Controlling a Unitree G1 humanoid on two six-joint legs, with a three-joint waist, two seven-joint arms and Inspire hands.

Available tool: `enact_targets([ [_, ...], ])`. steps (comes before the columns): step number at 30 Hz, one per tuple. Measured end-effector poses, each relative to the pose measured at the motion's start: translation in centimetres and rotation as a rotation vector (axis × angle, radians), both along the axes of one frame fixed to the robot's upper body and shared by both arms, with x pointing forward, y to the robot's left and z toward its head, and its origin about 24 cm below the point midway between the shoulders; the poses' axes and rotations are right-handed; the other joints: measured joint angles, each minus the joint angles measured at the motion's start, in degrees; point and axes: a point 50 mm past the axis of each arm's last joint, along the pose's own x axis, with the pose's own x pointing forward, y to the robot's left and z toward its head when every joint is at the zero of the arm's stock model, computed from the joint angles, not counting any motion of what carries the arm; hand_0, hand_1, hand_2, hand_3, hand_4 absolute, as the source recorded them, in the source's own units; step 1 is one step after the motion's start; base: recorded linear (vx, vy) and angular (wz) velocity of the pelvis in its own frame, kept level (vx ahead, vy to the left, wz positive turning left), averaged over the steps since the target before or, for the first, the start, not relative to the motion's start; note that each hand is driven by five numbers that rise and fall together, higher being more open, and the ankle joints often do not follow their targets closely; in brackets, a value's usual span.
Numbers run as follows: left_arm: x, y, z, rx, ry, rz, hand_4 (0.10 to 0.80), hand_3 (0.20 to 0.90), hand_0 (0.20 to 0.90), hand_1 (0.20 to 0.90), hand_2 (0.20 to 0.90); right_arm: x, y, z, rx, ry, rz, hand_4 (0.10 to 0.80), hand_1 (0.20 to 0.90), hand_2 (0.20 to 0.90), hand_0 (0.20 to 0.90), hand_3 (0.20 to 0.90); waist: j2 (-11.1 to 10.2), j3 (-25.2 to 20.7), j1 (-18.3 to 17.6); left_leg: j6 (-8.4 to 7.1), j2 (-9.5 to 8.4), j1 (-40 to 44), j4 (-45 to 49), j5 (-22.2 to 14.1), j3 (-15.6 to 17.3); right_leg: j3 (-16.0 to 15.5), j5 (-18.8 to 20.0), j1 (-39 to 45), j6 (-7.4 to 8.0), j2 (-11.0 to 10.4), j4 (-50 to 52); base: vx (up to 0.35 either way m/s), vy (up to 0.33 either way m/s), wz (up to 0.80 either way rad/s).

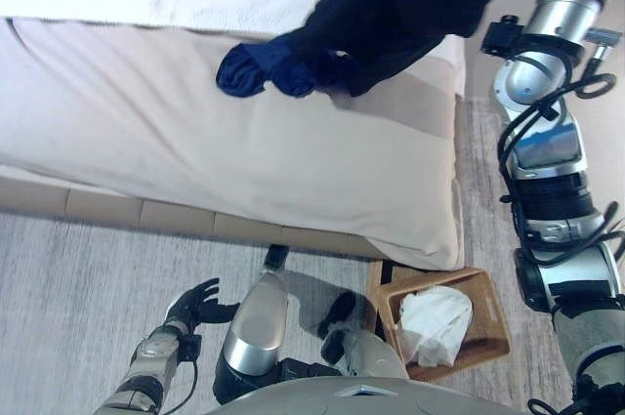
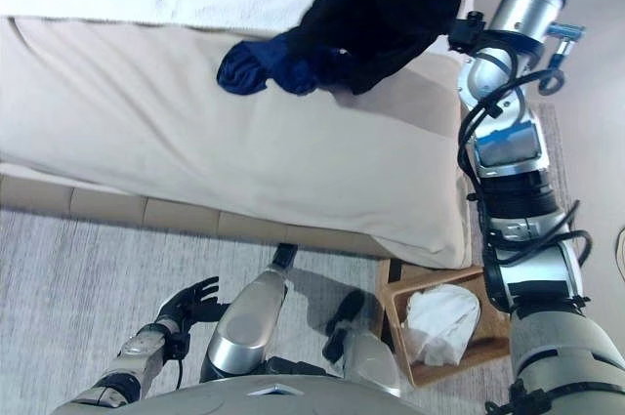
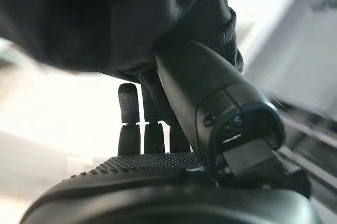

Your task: Pick up the clothes from the bed and place them into the basket

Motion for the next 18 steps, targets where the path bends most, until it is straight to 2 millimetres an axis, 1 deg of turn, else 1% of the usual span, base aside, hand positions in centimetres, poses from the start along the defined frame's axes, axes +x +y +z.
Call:
enact_targets([
  [1,-0.6,0.0,-0.2,0.003,0.026,0.005,0.800,0.900,0.900,0.900,0.900,-0.1,-0.1,-0.1,0.006,-0.006,-0.005,0.100,0.300,0.300,0.300,0.200,0.05,-1.65,-0.67,0.00,0.07,0.31,-0.17,0.02,0.17,0.11,0.02,0.23,0.02,0.00,-0.36,-0.044,-0.036,-0.16],
  [2,-1.1,0.1,-0.4,0.005,0.043,0.005,0.800,0.900,0.900,0.900,0.900,-0.1,-0.2,0.0,0.011,-0.011,-0.014,0.100,0.300,0.300,0.300,0.200,0.10,-2.66,-1.16,0.00,0.10,1.64,-0.73,0.03,0.59,0.19,0.30,1.35,0.43,0.00,-1.14,-0.034,-0.023,-0.17],
  [4,-1.8,0.0,-0.7,0.009,0.068,0.002,0.800,0.900,0.900,0.900,0.900,-0.2,-0.4,-0.1,0.012,-0.009,-0.021,0.100,0.300,0.300,0.300,0.200,0.25,-4.05,-1.49,-0.03,0.10,3.58,-1.47,-0.01,1.47,0.64,0.34,2.95,0.38,-0.02,-2.00,-0.048,-0.024,-0.24],
  [6,-2.7,-0.1,-1.0,0.004,0.108,0.010,0.800,0.900,0.900,0.900,0.900,-0.2,-0.7,-0.6,0.015,-0.001,-0.023,0.100,0.300,0.300,0.300,0.200,0.25,-7.15,-2.04,-0.07,0.34,4.54,-2.77,-0.03,2.30,1.32,0.34,3.15,0.38,0.13,-2.58,-0.054,-0.021,-0.23],
  [9,-3.6,-0.2,-1.4,-0.002,0.147,0.019,0.800,0.900,0.900,0.900,0.900,-0.2,-1.2,-1.0,0.020,0.017,-0.028,0.100,0.300,0.300,0.300,0.200,0.66,-9.32,-3.00,-0.07,0.94,6.30,-4.05,-0.02,3.10,1.95,0.35,3.92,0.38,0.44,-2.71,-0.047,-0.015,-0.16],
  [13,-4.6,-0.1,-1.6,0.002,0.192,0.025,0.800,0.900,0.900,0.900,0.900,-0.1,-2.4,-1.5,0.049,0.043,-0.053,0.100,0.300,0.300,0.300,0.200,0.74,-11.23,-4.19,-0.47,1.54,7.37,-5.31,0.28,3.40,2.58,0.34,4.08,0.38,1.02,-2.75,-0.050,-0.059,-0.08],
  [17,-5.2,0.1,-1.7,0.019,0.220,0.004,0.800,0.900,0.900,0.900,0.900,0.0,-3.1,-2.1,0.088,0.053,-0.088,0.100,0.300,0.300,0.300,0.200,0.78,-11.65,-5.13,-0.72,2.09,8.75,-7.16,0.96,4.12,3.43,0.34,4.07,0.37,1.39,-2.70,-0.042,-0.037,-0.11],
  [18,-5.3,0.1,-1.7,0.024,0.232,-0.005,0.800,0.900,0.900,0.900,0.900,-0.1,-3.4,-2.5,0.097,0.058,-0.102,0.100,0.300,0.300,0.300,0.200,1.02,-11.92,-5.85,-0.72,2.25,9.17,-7.53,1.06,4.33,3.59,0.35,3.97,0.38,1.41,-2.66,-0.035,-0.038,-0.07],
])
